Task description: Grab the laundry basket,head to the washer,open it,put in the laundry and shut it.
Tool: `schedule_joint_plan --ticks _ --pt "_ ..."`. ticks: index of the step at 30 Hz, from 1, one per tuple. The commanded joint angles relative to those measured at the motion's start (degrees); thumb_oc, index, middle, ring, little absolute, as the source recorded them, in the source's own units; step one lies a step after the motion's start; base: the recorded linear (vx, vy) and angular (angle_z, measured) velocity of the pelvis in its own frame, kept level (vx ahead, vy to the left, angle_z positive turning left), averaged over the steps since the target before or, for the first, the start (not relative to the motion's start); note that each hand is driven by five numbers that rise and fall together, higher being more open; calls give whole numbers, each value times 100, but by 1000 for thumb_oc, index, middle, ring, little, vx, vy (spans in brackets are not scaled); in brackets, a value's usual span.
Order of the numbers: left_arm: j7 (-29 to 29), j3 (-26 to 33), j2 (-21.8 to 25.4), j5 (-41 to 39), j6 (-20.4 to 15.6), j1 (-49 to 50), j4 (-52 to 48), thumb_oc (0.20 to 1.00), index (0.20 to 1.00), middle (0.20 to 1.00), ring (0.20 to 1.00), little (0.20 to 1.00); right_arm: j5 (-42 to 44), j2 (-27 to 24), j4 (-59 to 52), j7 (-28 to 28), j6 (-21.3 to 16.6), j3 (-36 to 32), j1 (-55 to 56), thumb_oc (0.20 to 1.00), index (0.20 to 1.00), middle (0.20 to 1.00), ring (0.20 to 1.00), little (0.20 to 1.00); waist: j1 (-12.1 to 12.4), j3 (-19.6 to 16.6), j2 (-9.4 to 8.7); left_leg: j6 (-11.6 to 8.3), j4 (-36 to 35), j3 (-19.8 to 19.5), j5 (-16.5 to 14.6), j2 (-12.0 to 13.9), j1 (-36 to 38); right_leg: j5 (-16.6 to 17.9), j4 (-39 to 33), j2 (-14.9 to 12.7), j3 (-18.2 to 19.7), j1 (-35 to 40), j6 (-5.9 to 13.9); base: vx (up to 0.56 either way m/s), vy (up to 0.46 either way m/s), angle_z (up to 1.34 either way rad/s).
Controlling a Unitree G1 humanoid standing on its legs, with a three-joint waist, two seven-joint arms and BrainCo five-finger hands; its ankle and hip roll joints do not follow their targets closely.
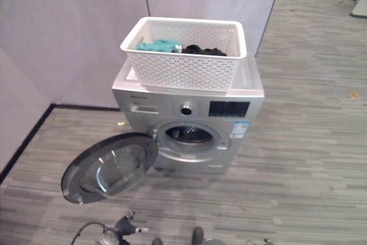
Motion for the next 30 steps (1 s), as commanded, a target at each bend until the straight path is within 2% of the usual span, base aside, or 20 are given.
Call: schedule_joint_plan --ticks 1,2,3,4,5,6,7,8,9,10,12,15,16,20,24,25,27,28,30 --pt "-15 22 -25 -140 -64 -318 101 1000 1000 1000 1000 1000 -19 -286 -57 -20 -147 -128 -76 1000 1000 1000 1000 1000 15 146 4 335 333 -60 -97 -506 -112 149 -409 13 199 476 517 25 -27 -4" --pt "-3 15 -3 -151 -64 -353 121 1000 1000 1000 1000 1000 2 -341 -20 -21 -148 -188 -76 1000 1000 1000 1000 1000 2 151 2 313 256 -30 12 -396 -248 129 -439 -12 163 508 528 72 36 -17" --pt "8 35 16 -176 -62 -410 173 1000 1000 1000 1000 1000 23 -355 14 -23 -159 -249 -42 1000 1000 1000 1000 1000 -34 161 -8 304 -201 163 54 -100 -345 77 -492 -73 123 569 575 111 61 -24" --pt "17 38 40 -170 -71 -425 184 1000 1000 1000 1000 1000 36 -354 13 -25 -163 -257 -54 1000 1000 1000 1000 1000 -11 143 -28 315 -453 144 69 -85 -376 60 -500 -105 123 562 591 155 108 -11" --pt "39 40 87 -171 -86 -459 211 1000 1000 1000 1000 1000 58 -370 51 -32 -179 -269 -70 1000 1000 1000 1000 1000 50 159 -4 277 -889 12 242 -52 -357 17 -526 -100 172 625 617 232 179 22" --pt "84 52 135 -212 -98 -503 247 1000 1000 1000 1000 1000 66 -395 82 -45 -204 -270 -114 1000 1000 1000 1000 1000 89 151 26 146 -1587 -161 645 182 -426 -54 -532 -109 227 673 647 193 154 23" --pt "83 52 135 -212 -98 -503 246 1000 1000 1000 1000 1000 66 -395 82 -45 -204 -270 -114 1000 1000 1000 1000 1000 90 153 25 145 -1603 -160 654 182 -416 -55 -530 -109 228 674 646 192 157 6" --pt "84 26 149 -247 -109 -505 238 1000 1000 1000 1000 1000 73 -415 93 -62 -206 -269 -97 1000 1000 1000 1000 1000 92 171 47 25 -1997 -144 905 394 -517 -121 -531 -127 227 712 651 65 51 -32" --pt "84 26 149 -247 -109 -505 238 1000 1000 1000 1000 1000 73 -415 93 -62 -206 -268 -97 1000 1000 1000 1000 1000 92 174 46 25 -2006 -143 909 393 -509 -122 -531 -128 228 715 651 202 184 -37" --pt "60 9 180 -251 -95 -509 217 1000 1000 1000 1000 1000 54 -484 37 -28 -187 -264 -137 1000 1000 1000 1000 1000 132 192 49 -25 -1966 -317 941 465 -440 -122 -556 -200 341 825 699 235 216 -44" --pt "70 99 220 -245 -107 -416 333 1000 1000 1000 1000 1000 36 -449 -20 41 -172 -311 -50 1000 1000 1000 1000 1000 106 6 103 -52 -2136 -264 918 400 -145 -166 -605 -292 420 982 822 319 296 -48" --pt "46 105 241 -209 -106 -394 415 1000 1000 1000 1000 1000 -4 -429 -28 58 -178 -287 -92 1000 1000 1000 1000 1000 114 -76 98 6 -2197 -274 856 293 -29 -126 -574 -380 558 919 851 170 232 -34" --pt "40 66 277 -175 -128 -411 390 1000 1000 1000 1000 1000 -42 -394 -79 64 -188 -258 -209 1000 1000 1000 1000 1000 145 -110 37 83 -2270 -210 798 170 38 -29 -587 -522 588 829 965 102 194 -19" --pt "71 74 366 -205 -156 -407 321 1000 1000 1000 1000 1000 -119 -308 -369 63 -219 -21 -444 1000 1000 1000 1000 1000 257 -123 -28 180 -2384 -88 710 76 87 109 -604 -659 638 669 1111 69 169 -24" --pt "95 120 450 -147 -159 -327 291 1000 1000 1000 1000 1000 -686 -390 -859 -71 -221 252 -537 1000 1000 1000 1000 1000 332 -121 -79 220 -2401 -13 644 71 156 173 -613 -695 664 622 1168 45 64 -15" --pt "86 190 560 -76 -141 -220 178 1000 1000 1000 1000 1000 -1253 -626 -1886 -173 -209 371 -433 1000 1000 1000 1000 1000 344 -126 -103 223 -2401 10 621 77 169 203 -621 -701 668 607 1187 37 18 -15" --pt "77 446 622 -7 -146 -16 205 1000 1000 1000 1000 1000 -1394 -984 -3309 -51 -288 29 17 1000 1000 1000 1000 1000 281 -164 -130 208 -2401 43 599 96 196 202 -639 -702 660 627 1208 48 15 -5" --pt "86 480 610 8 -147 0 265 1000 1000 1000 1000 1000 -1405 -1053 -3433 -40 -318 -83 184 1000 1000 1000 1000 1000 261 -181 -135 204 -2401 41 594 98 213 201 -639 -703 656 637 1212 34 1 3" --pt "49 745 549 94 -92 166 628 1000 1000 1000 1000 1000 -1387 -1486 -4319 44 -438 -858 776 1000 1000 1000 1000 1000 146 -255 -158 164 -2401 50 611 133 210 216 -662 -703 639 652 1228 26 -22 5"
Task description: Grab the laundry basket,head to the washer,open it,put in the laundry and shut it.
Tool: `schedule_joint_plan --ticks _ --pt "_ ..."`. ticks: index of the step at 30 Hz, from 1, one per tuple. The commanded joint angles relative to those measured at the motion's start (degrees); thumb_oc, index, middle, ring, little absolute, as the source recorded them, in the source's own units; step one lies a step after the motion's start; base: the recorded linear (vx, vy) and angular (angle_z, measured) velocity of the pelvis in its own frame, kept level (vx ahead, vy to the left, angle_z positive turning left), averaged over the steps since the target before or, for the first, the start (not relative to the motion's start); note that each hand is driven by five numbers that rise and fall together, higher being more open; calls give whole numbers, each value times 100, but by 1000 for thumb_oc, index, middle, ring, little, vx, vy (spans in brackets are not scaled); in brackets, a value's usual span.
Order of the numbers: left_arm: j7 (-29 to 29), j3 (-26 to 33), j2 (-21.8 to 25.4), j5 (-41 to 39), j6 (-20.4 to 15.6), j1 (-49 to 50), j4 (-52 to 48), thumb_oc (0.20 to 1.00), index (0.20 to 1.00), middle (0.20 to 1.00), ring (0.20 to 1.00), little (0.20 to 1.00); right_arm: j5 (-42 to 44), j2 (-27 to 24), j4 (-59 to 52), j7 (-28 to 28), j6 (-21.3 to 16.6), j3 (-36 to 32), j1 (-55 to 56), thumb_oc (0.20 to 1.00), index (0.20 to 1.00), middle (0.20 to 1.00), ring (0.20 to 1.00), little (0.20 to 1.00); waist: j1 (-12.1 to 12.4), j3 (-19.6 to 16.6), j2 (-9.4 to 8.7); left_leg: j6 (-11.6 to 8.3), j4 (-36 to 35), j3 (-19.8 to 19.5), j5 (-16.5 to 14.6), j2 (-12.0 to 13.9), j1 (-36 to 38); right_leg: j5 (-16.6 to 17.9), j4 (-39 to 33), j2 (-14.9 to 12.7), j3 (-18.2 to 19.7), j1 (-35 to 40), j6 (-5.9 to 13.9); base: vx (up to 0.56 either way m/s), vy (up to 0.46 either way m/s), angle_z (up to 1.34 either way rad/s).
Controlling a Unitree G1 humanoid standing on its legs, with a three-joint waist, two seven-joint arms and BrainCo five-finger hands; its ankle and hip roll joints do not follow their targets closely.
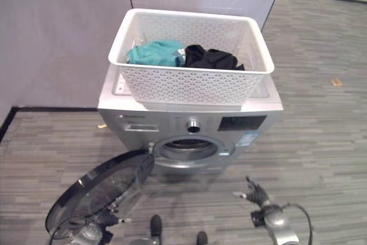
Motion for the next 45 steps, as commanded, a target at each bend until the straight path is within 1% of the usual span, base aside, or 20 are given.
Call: schedule_joint_plan --ticks 1,2,5,6,7,8,9,11,14,18,19,21,23,26,27,29,31,37,41,45 --pt "-1 180 -140 246 -2 -78 704 1000 1000 1000 1000 1000 -99 -790 14 -10 -159 -914 644 1000 1000 1000 1000 1000 -49 -170 -4 -337 30 -123 5 405 -169 309 57 -226 97 -120 468 0 0 0" --pt "0 169 -148 247 -3 -76 705 1000 1000 1000 1000 1000 -100 -792 -12 -4 -146 -937 673 1000 1000 1000 1000 1000 -44 -176 3 -337 30 -129 6 404 -173 309 56 -226 91 -120 468 9 -23 4" --pt "-164 371 -134 396 51 102 864 1000 1000 1000 1000 1000 -726 -1577 -124 -200 -155 -1798 922 1000 1000 1000 1000 1000 -103 -222 -28 -379 30 -153 53 425 -230 314 44 -232 44 -111 488 10 -5 -2" --pt "-203 429 -141 487 106 197 925 1000 1000 1000 1000 1000 -730 -2036 -104 -375 -142 -2426 960 1000 1000 1000 1000 1000 -124 -258 -39 -386 30 -184 43 415 -245 332 34 -248 -7 -87 493 42 -9 -2" --pt "-222 476 -146 490 123 232 966 1000 1000 1000 1000 1000 -681 -2200 -204 -451 -131 -2767 971 1000 1000 1000 1000 1000 -134 -293 -47 -382 30 -197 38 407 -261 354 26 -250 -25 -87 492 38 -3 0" --pt "-221 462 -158 490 123 227 967 1000 1000 1000 1000 1000 -678 -2201 -229 -442 -120 -2804 1007 1000 1000 1000 1000 1000 -125 -294 -35 -381 30 -203 37 405 -264 354 23 -250 -32 -86 493 47 -1 2" --pt "-269 630 -147 420 143 278 1006 1000 1000 1000 1000 1000 -692 -2564 -548 -603 -149 -3581 1109 1000 1000 1000 1000 1000 -146 -354 -70 -381 30 -224 9 391 -274 371 -8 -275 -80 -69 501 34 2 2" --pt "-285 619 -182 403 141 285 1007 1000 1000 1000 1000 1000 -701 -2701 -619 -719 -179 -3859 1122 1000 1000 1000 1000 1000 -120 -400 -55 -381 30 -245 -7 383 -303 369 -13 -282 -109 -80 508 23 2 1" --pt "-323 585 -194 340 181 336 1015 1000 1000 1000 1000 1000 -573 -3313 -863 -875 -318 -4388 807 1000 1000 1000 1000 1000 -48 -494 -76 -381 30 -308 -35 351 -352 367 -19 -308 -181 -110 525 10 2 0" --pt "-338 331 -182 313 216 345 1001 1000 1000 1000 1000 1000 -151 -3912 -1000 -820 -514 -4126 -67 1000 1000 1000 1000 1000 120 -581 -143 -379 30 -370 -44 310 -389 381 -19 -331 -257 -122 547 21 9 13" --pt "-333 269 -176 298 208 344 983 1000 1000 1000 1000 1000 -30 -4126 -994 -709 -572 -3815 -352 1000 1000 1000 1000 1000 163 -589 -159 -381 30 -381 -40 304 -401 383 -19 -337 -266 -130 549 8 13 17" --pt "-455 54 -163 273 204 382 929 1000 1000 1000 1000 1000 71 -4850 -1093 -82 -559 -2853 -1099 1000 1000 1000 1000 1000 328 -603 -253 -400 30 -413 -31 285 -431 395 -19 -359 -326 -147 567 -3 9 11" --pt "-475 46 -173 264 197 396 934 1000 1000 1000 1000 1000 21 -4974 -1044 -9 -538 -2394 -1480 1000 1000 1000 1000 1000 340 -626 -262 -404 30 -416 -30 282 -453 412 -19 -360 -326 -178 573 4 12 6" --pt "-552 -111 -95 181 195 349 928 1000 1000 1000 1000 1000 -486 -5448 -889 204 -429 -786 -2840 1000 1000 1000 1000 1000 562 -605 -363 -420 30 -434 -16 273 -509 442 -19 -382 -388 -218 596 0 18 13" --pt "-564 -233 -31 128 186 302 919 1000 1000 1000 1000 1000 -721 -5555 -632 262 -361 261 -3760 1000 1000 1000 1000 1000 706 -577 -442 -424 30 -456 -5 261 -555 450 -19 -387 -431 -237 602 7 22 16" --pt "-564 -210 -16 69 168 330 925 1000 1000 1000 1000 1000 -930 -5351 -11 250 -303 2547 -5983 1000 1000 1000 1000 1000 734 -540 -455 -425 30 -484 5 240 -615 467 -19 -404 -473 -266 606 9 22 26" --pt "-575 -253 -3 44 177 347 982 1000 1000 1000 1000 1000 -1102 -4975 604 241 -217 3928 -7376 1000 1000 1000 1000 1000 830 -470 -451 -418 30 -538 31 211 -726 510 -19 -437 -509 -334 614 10 32 22" --pt "-556 -307 67 -50 184 248 1021 1000 1000 1000 1000 1000 -1211 -4351 1032 276 -97 4949 -8508 1000 1000 1000 1000 1000 995 -298 -462 -404 30 -620 86 138 -1013 558 -19 -492 -565 -549 636 -5 17 7" --pt "-476 -383 83 -129 165 51 970 1000 1000 1000 1000 1000 -1166 -3992 1102 342 -39 5095 -8587 1000 1000 1000 1000 1000 1048 -197 -481 -392 30 -692 113 89 -1166 638 -19 -523 -598 -651 640 -6 10 -3" --pt "-457 -408 48 -262 121 -80 875 1000 1000 1000 1000 1000 -1034 -3898 969 490 -15 5075 -8418 1000 1000 1000 1000 1000 1061 -150 -495 -376 30 -735 115 47 -1215 658 -19 -528 -649 -656 633 2 5 2"
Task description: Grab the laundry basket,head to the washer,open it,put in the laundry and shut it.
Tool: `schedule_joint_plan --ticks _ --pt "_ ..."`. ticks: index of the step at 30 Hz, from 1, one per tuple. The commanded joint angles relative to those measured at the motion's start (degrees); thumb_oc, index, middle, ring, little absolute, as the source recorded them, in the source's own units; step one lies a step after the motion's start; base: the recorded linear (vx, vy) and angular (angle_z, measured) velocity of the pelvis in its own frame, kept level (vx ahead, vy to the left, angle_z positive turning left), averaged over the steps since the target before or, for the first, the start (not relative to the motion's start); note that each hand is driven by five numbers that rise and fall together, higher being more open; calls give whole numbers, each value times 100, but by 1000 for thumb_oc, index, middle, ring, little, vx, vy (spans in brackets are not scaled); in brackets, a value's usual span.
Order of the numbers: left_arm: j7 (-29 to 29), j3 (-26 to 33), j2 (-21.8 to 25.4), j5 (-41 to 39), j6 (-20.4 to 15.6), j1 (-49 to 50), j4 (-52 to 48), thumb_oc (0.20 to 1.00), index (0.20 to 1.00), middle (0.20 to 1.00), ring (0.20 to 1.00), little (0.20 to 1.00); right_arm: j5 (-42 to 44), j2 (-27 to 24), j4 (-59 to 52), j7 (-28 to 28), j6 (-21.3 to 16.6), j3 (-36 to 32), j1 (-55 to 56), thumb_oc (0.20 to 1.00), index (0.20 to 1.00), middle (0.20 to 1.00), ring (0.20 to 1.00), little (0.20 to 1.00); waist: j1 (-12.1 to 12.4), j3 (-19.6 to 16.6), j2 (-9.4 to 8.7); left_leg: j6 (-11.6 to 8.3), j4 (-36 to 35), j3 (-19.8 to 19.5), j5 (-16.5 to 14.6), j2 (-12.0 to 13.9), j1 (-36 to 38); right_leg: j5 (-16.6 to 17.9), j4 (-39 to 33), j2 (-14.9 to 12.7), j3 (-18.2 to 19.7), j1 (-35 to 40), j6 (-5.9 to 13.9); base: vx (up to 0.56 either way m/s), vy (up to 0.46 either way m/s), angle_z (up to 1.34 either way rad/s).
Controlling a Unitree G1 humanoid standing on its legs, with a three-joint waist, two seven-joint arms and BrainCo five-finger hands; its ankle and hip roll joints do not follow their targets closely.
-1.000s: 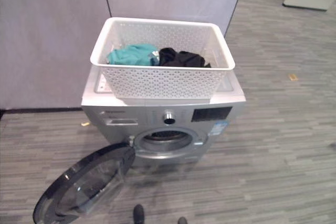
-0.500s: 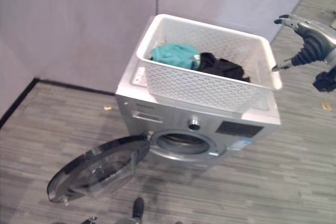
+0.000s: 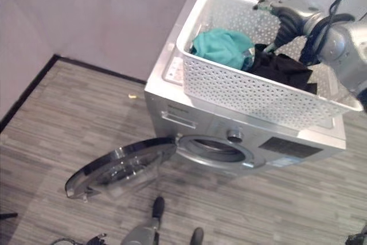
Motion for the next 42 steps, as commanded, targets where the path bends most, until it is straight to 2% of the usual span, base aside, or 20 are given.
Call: schedule_joint_plan --ticks 1,4,6,8,11,15,21,22,23,24,25,31,35,42 --pt "110 -81 8 -214 -51 -157 90 1000 1000 1000 1000 1000 138 -121 44 94 106 -135 186 1000 1000 1000 1000 1000 82 -79 -58 -409 22 -223 -8 296 -144 651 -14 -373 -140 127 480 7 10 6" --pt "130 -103 -48 -250 -63 -213 22 1000 1000 1000 1000 1000 52 64 -163 127 125 -324 546 1000 1000 1000 1000 1000 80 -54 -43 -387 22 -240 -28 270 -141 682 -14 -388 -176 147 487 4 10 7" --pt "191 -118 -95 -182 -43 -262 36 1000 1000 1000 1000 1000 -263 379 -237 -34 72 -553 801 1000 1000 1000 1000 1000 122 -28 -4 -363 22 -230 -49 262 -128 668 -14 -407 -195 141 494 -1 13 3" --pt "191 -119 -90 -182 -43 -261 36 1000 1000 1000 1000 1000 -267 382 -236 -36 71 -561 810 1000 1000 1000 1000 1000 122 -29 -8 -363 22 -230 -49 262 -128 668 -14 -408 -195 141 494 -5 15 -5" --pt "248 -150 -89 -57 -20 -274 78 1000 1000 1000 1000 1000 -810 735 -167 -227 144 -553 619 1000 1000 1000 1000 1000 182 10 23 -358 22 -208 -47 258 -161 685 -14 -431 -207 65 507 -9 5 -2" --pt "285 -188 -111 32 -11 -312 113 1000 1000 1000 1000 1000 -985 1054 -109 -417 185 -628 487 1000 1000 1000 1000 1000 207 31 31 -361 22 -171 -53 269 -193 706 -14 -444 -220 21 508 -15 6 -5" --pt "395 -128 -118 -2 -20 -380 62 1000 1000 1000 1000 1000 -1215 1335 -173 -726 283 -1042 627 1000 1000 1000 1000 1000 220 38 52 -348 22 -168 -61 256 -212 726 -14 -460 -234 0 505 -4 4 -2" --pt "415 -133 -115 -14 -14 -394 62 1000 1000 1000 1000 1000 -1246 1394 -118 -704 326 -1047 595 944 944 944 944 944 226 41 52 -350 22 -171 -60 253 -217 731 -14 -460 -232 -9 500 0 0 0" --pt "415 -132 -107 -26 -2 -398 71 1000 1000 1000 1000 1000 -1304 1450 -69 -665 368 -998 527 567 567 567 567 567 227 38 47 -349 22 -167 -61 256 -218 735 -14 -456 -224 -13 494 0 0 0" --pt "413 -124 -107 -39 -1 -392 79 1000 1000 1000 1000 1000 -1306 1481 -43 -645 377 -968 506 325 325 325 325 325 225 37 47 -347 22 -162 -64 259 -215 735 -14 -455 -221 -15 493 0 0 0" --pt "415 -116 -117 -52 8 -391 90 1000 1000 1000 1000 1000 -1301 1522 24 -599 420 -940 479 200 200 200 200 200 217 31 45 -344 22 -154 -65 261 -213 738 -14 -455 -221 -17 491 0 0 0" --pt "384 -90 -119 -156 36 -379 114 1000 1000 1000 1000 1000 -1363 1708 209 -419 548 -825 408 200 200 200 200 200 187 55 31 -340 22 -132 -48 268 -240 769 -14 -455 -218 -66 487 0 0 0" --pt "279 -68 -101 -231 47 -343 141 1000 1000 1000 1000 1000 -1259 1788 549 -75 624 -496 307 200 200 200 200 200 162 92 48 -352 22 -112 -23 283 -306 796 -14 -463 -204 -150 496 -7 0 -2" --pt "324 -57 -82 -297 78 -355 229 1000 1000 1000 1000 1000 -987 2030 1031 -364 845 -1101 382 200 200 200 200 200 125 27 73 -330 22 -91 -59 269 -237 821 -14 -459 -186 -67 485 0 0 0"
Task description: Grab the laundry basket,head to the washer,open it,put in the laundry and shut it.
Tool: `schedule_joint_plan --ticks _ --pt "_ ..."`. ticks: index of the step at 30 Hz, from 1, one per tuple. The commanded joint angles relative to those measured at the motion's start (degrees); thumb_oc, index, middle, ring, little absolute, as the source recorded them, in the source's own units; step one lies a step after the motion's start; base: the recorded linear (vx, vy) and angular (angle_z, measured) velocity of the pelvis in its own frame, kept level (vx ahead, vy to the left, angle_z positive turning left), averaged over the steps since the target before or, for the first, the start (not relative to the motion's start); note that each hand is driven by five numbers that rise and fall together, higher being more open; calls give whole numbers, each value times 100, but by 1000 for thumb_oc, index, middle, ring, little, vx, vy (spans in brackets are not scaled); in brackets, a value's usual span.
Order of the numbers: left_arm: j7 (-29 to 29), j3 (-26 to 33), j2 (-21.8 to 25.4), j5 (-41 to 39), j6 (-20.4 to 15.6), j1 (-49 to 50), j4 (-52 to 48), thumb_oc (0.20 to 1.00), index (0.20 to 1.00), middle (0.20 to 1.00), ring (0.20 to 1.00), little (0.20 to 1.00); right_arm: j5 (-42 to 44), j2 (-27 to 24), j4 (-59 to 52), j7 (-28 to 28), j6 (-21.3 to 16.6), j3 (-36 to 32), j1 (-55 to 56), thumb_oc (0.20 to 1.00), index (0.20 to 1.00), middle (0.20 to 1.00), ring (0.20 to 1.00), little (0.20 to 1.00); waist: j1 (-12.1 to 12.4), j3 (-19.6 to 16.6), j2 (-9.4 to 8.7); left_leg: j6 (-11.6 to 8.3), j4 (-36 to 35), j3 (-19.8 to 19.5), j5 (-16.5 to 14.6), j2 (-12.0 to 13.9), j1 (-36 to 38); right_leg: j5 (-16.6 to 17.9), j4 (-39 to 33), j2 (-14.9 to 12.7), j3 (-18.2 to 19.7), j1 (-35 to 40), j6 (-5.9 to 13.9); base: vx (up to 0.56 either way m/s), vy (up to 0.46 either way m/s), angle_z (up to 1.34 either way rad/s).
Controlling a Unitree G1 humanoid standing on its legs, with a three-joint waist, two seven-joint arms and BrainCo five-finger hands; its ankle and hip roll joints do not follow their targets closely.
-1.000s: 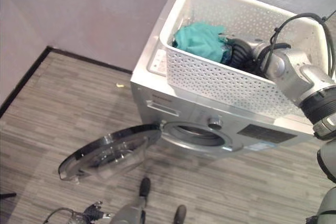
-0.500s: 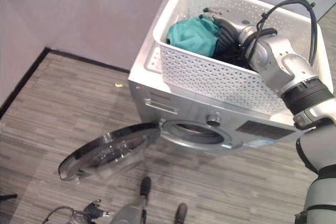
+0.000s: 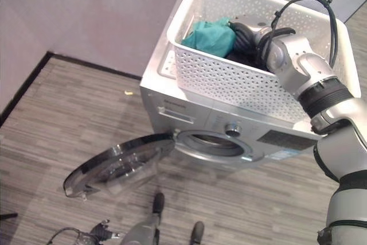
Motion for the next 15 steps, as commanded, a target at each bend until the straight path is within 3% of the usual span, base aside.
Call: schedule_joint_plan --ticks 1,4,6,8,10,13,15 --pt "3 -6 -21 -237 69 -185 417 1000 1000 1000 1000 1000 312 272 385 -421 266 -267 237 200 200 200 200 200 160 -4 40 -305 22 -161 -79 236 -157 791 -14 -461 -114 58 489 43 -17 -1" --pt "43 -5 -6 -266 45 -165 371 1000 1000 1000 1000 1000 1063 233 637 -796 320 -983 312 200 200 200 200 200 159 -191 71 -332 22 -135 -113 246 46 774 -14 -483 -193 262 493 65 -35 5" --pt "46 -43 -15 -283 33 -169 338 1000 1000 1000 1000 1000 1207 227 690 -864 313 -1105 318 200 200 200 200 200 163 -242 74 -335 22 -146 -123 244 89 757 -14 -488 -221 311 493 40 -27 8" --pt "99 -137 -59 -350 -16 -230 214 1000 1000 1000 1000 1000 1782 266 833 -1295 263 -1615 377 200 200 200 200 200 191 -331 121 -349 22 -168 -125 247 169 694 -14 -485 -286 419 494 33 -28 3" --pt "125 -195 -63 -354 -36 -229 155 1000 1000 1000 1000 1000 2055 296 968 -1406 211 -1745 350 200 200 200 200 200 206 -371 127 -355 22 -192 -129 245 214 653 -14 -484 -329 475 485 0 0 0" --pt "190 -586 -116 -407 -131 -276 -231 1000 1000 1000 1000 1000 3248 269 1271 -1792 -56 -2043 -227 200 200 200 200 200 267 -526 161 -384 22 -234 -164 236 390 557 -14 -478 -469 684 487 3 -44 9" --pt "215 -650 -111 -379 -161 -273 -338 1000 1000 1000 1000 1000 3388 177 1287 -1875 -63 -2048 -319 200 200 200 200 200 277 -576 181 -390 22 -259 -139 238 388 546 -14 -470 -493 693 482 -4 -21 15"
